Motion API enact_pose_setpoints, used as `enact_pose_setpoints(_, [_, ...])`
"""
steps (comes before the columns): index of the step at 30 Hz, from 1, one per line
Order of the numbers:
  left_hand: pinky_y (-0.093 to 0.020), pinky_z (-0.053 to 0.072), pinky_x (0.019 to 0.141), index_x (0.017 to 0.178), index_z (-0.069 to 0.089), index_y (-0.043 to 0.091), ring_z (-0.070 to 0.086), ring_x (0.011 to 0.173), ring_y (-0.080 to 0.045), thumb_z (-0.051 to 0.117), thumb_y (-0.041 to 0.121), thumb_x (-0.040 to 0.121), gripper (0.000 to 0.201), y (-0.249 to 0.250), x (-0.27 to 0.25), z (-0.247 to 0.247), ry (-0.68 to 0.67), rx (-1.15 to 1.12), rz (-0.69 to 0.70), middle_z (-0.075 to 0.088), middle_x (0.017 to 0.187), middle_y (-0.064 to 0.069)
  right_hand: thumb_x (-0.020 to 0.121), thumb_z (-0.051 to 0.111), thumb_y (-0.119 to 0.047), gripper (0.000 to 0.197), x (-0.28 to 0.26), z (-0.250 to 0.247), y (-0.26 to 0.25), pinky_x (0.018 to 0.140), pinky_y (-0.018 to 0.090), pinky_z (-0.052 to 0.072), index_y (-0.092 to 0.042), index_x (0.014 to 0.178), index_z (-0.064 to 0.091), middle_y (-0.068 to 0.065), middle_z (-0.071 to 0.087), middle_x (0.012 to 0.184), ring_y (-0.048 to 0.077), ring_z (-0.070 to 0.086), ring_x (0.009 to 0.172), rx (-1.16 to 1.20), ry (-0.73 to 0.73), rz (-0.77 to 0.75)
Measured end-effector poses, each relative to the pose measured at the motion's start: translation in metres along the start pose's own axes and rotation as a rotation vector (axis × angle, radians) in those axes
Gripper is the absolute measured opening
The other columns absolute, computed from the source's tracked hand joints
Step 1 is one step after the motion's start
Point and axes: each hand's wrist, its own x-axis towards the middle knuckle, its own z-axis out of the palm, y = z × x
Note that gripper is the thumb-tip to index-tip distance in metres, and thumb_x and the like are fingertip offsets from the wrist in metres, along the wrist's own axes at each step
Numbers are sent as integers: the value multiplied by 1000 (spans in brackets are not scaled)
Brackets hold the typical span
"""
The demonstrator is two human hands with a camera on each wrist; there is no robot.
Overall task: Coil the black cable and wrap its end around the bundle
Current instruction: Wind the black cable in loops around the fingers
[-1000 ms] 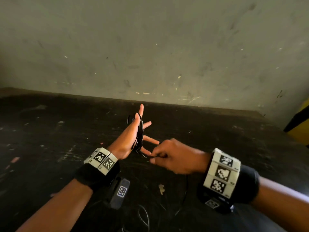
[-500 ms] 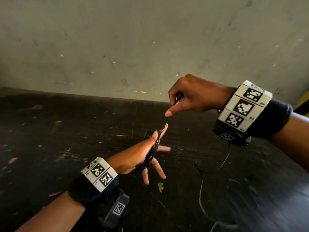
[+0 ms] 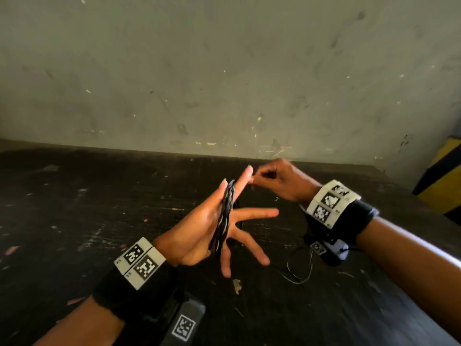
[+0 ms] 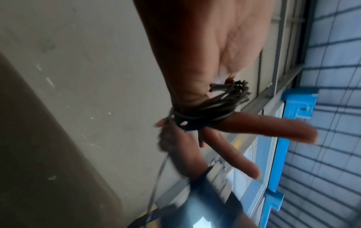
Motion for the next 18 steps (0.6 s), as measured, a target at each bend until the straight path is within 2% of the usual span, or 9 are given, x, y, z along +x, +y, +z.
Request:
enact_pose_setpoints(1, [-33, 57, 39, 135, 23, 64, 69, 93, -37, 19, 60, 88, 48, 4, 2, 1, -4, -37, 43, 43, 148, -12, 91, 56, -29, 27, -5, 11, 3, 48, 17, 39, -21, 66, 63, -9, 52, 53, 1, 47, 45, 29, 8, -2])
enact_pose_setpoints(2, [-33, 56, 39, 137, 23, 62, 69, 94, -38, 20, 60, 88, 49, 8, 5, 0, -5, -76, 88, 40, 149, -14, 93, 55, -17, 30, -10, 23, 4, 50, 12, 40, -28, 65, 58, -11, 52, 56, -2, 51, 47, 53, 16, -3])
enact_pose_setpoints(4, [-33, 56, 37, 138, 24, 58, 69, 93, -39, 18, 60, 90, 49, 14, 14, -3, 16, -144, 167, 37, 149, -17, 94, 49, -6, 40, -21, 49, 1, 52, 10, 44, -35, 69, 52, -12, 54, 66, -7, 55, 54, 110, -13, 47])
enact_pose_setpoints(6, [-31, 55, 36, 139, 24, 57, 70, 90, -39, 17, 60, 91, 49, 17, 24, -8, 66, -178, 226, 37, 149, -18, 98, 43, -7, 42, -29, 73, -6, 50, 10, 42, -36, 69, 49, -10, 53, 66, -8, 54, 51, 150, -55, 83])
enact_pose_setpoints(8, [-30, 55, 36, 140, 22, 57, 70, 90, -39, 18, 60, 92, 48, 17, 34, -13, 133, -173, 257, 37, 149, -18, 100, 40, -16, 38, -32, 89, -12, 49, 12, 41, -34, 67, 49, -7, 52, 61, -3, 52, 44, 186, -78, 93])
enact_pose_setpoints(11, [-28, 55, 37, 140, 20, 58, 70, 91, -38, 19, 60, 92, 48, 16, 43, -25, 248, -132, 283, 39, 148, -15, 100, 39, -27, 22, -37, 97, -15, 47, 18, 46, -25, 86, 57, -1, 57, 68, 3, 52, 44, 232, -148, 100])
enact_pose_setpoints(14, [-28, 55, 38, 140, 18, 59, 70, 93, -38, 19, 60, 92, 47, 16, 43, -41, 342, -50, 297, 38, 149, -15, 99, 42, -27, 23, -45, 89, -18, 49, 16, 47, -12, 104, 59, -2, 57, 69, 2, 54, 47, 200, -190, 117])
enact_pose_setpoints(16, [-28, 56, 39, 140, 16, 60, 70, 93, -37, 17, 59, 93, 47, 15, 41, -48, 396, 8, 294, 35, 151, -16, 98, 45, -25, 18, -50, 83, -19, 52, 16, 48, -16, 102, 60, -5, 58, 70, 1, 57, 52, 147, -209, 107])
enact_pose_setpoints(18, [-29, 57, 41, 140, 12, 60, 71, 91, -35, 16, 59, 93, 47, 12, 39, -52, 446, 91, 288, 34, 152, -15, 97, 48, -25, 12, -54, 75, -23, 59, 20, 51, -27, 94, 59, -9, 58, 71, 2, 60, 60, 75, -213, 82])
